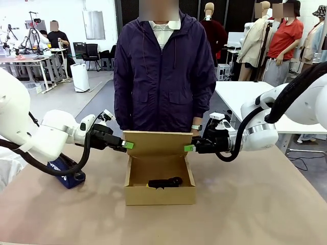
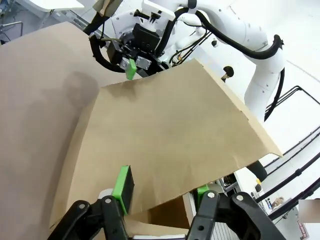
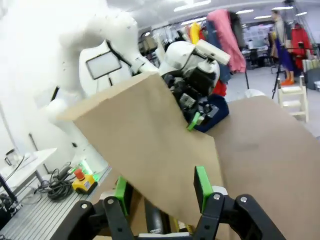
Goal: Pack the items into the box.
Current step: Close the Mailer Box.
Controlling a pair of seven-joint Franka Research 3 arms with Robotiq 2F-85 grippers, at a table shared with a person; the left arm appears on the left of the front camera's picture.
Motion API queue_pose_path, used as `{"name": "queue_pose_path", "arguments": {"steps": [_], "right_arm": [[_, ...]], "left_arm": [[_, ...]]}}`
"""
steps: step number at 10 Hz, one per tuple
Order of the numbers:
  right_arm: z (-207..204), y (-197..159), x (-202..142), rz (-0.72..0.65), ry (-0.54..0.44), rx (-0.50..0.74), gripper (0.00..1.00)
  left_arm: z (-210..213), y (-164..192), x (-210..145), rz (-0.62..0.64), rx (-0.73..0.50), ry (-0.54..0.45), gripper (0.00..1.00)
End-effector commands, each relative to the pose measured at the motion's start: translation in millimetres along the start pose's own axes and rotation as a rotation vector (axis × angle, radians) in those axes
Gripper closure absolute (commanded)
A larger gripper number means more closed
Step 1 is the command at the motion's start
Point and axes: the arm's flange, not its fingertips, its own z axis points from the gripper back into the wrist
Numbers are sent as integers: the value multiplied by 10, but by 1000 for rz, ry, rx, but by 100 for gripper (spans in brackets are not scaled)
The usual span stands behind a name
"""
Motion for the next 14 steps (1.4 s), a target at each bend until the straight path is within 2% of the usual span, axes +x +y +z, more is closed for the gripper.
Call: {"name": "queue_pose_path", "arguments": {"steps": [1,2,3,4,7,8,9,10,11,12,14], "right_arm": [[6,80,-115,57,20,29,34],[17,85,-119,73,20,34,34],[35,96,-120,79,16,38,17],[45,109,-116,76,29,33,0],[288,243,-140,68,4,-40,0],[413,324,-153,60,1,-83,0],[514,400,-140,55,-33,-132,0],[524,446,-71,73,-95,-163,0],[420,414,30,70,-212,-243,0],[264,372,104,93,-225,-284,0],[-86,411,132,165,-137,-273,0]], "left_arm": [[3,-27,-84,-26,-3,-16,39],[-9,-21,-112,-30,-3,3,39],[-22,-8,-139,-45,-5,30,0],[-19,-16,-166,-65,7,48,0],[273,-240,-335,-162,91,8,0],[451,-352,-431,-181,142,-42,0],[651,-436,-518,-188,195,-120,0],[769,-503,-553,-206,193,-215,0],[735,-510,-511,-229,163,-308,0],[643,-490,-455,-259,164,-334,0],[430,-476,-364,-307,153,-286,0]]}}
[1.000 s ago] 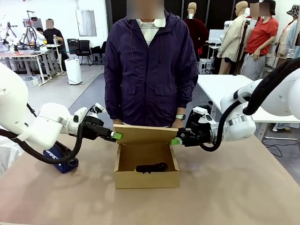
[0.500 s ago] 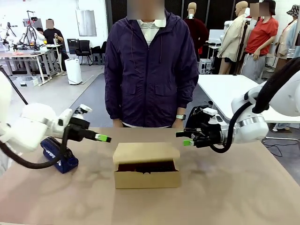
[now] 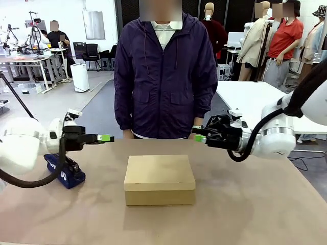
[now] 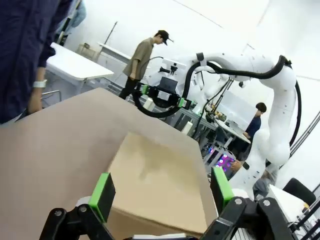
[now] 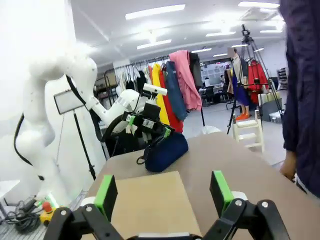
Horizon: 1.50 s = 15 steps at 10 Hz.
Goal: Pack the items into the box.
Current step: Close the Mailer Box.
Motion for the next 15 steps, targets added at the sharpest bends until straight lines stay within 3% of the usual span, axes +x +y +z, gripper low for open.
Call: {"name": "queue_pose_path", "arguments": {"steps": [1,5,9,11,15], "right_arm": [[-335,239,-131,109,132,-2,0],[-514,393,-316,165,307,-5,0],[-547,259,-500,155,404,-74,0],[-565,141,-622,146,517,-181,0],[-550,80,-548,124,517,-168,0]], "left_arm": [[-277,-24,-56,-74,-5,78,0],[-866,11,-297,-166,77,371,0],[-970,83,-524,-351,175,389,0],[-965,87,-474,-333,127,386,0],[-952,62,-457,-310,84,390,0]]}}
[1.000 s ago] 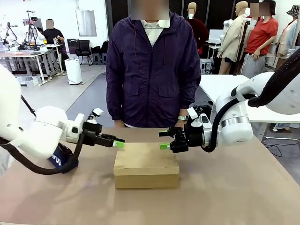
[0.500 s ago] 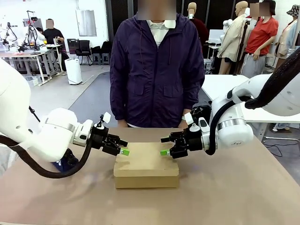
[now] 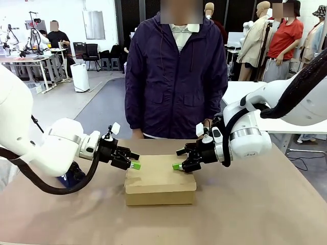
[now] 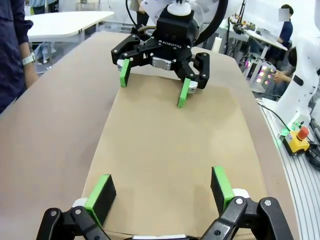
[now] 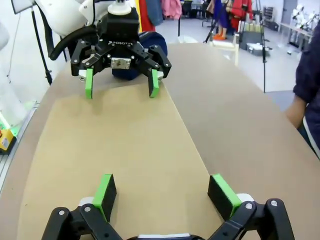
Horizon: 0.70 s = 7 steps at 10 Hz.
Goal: Pack the items into the box.
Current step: Close the Mailer Box.
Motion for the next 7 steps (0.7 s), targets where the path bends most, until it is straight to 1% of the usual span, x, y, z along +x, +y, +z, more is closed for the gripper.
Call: {"name": "queue_pose_path", "arguments": {"steps": [1,2,3,4,5,6,7], "right_arm": [[27,-61,20,-37,-28,34,0],[104,-80,94,-52,-97,60,0],[238,-105,212,-81,-158,52,0],[463,-102,423,-146,-232,45,0],[707,-111,578,-318,-279,39,0],[993,-126,684,-509,-271,51,0],[1262,-105,734,-657,-247,78,0]], "left_arm": [[29,-13,-56,13,-51,-19,0],[119,-26,12,7,-93,-77,0],[303,-39,134,12,-85,-135,0],[592,-68,313,94,-109,-207,0],[868,-96,522,234,-100,-249,0],[1098,-137,685,384,-155,-226,0],[1337,-204,779,515,-260,-153,0]]}}
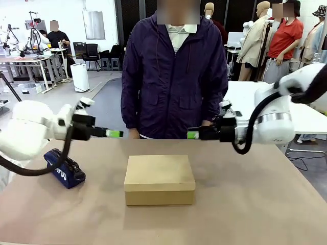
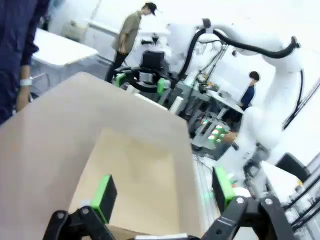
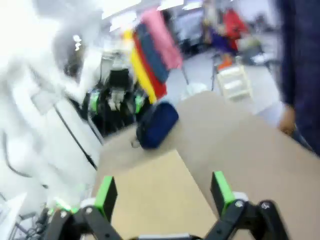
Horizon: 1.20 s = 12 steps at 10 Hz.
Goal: Pack the items into the box.
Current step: Close the Mailer Box.
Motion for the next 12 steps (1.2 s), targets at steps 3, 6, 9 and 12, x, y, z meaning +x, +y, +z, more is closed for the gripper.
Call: {"name": "queue_pose_path", "arguments": {"steps": [3,6,9,12], "right_arm": [[1294,401,241,-579,-30,-132,0],[2251,429,142,-802,-148,-231,0],[2180,415,121,-740,-114,-248,0],[2180,415,121,-740,-114,-248,0]], "left_arm": [[1002,-432,146,680,-46,-11,0],[1919,-468,-112,980,-88,-185,0],[1838,-526,-118,905,-56,-126,0],[1838,-526,-118,905,-56,-126,0]]}}
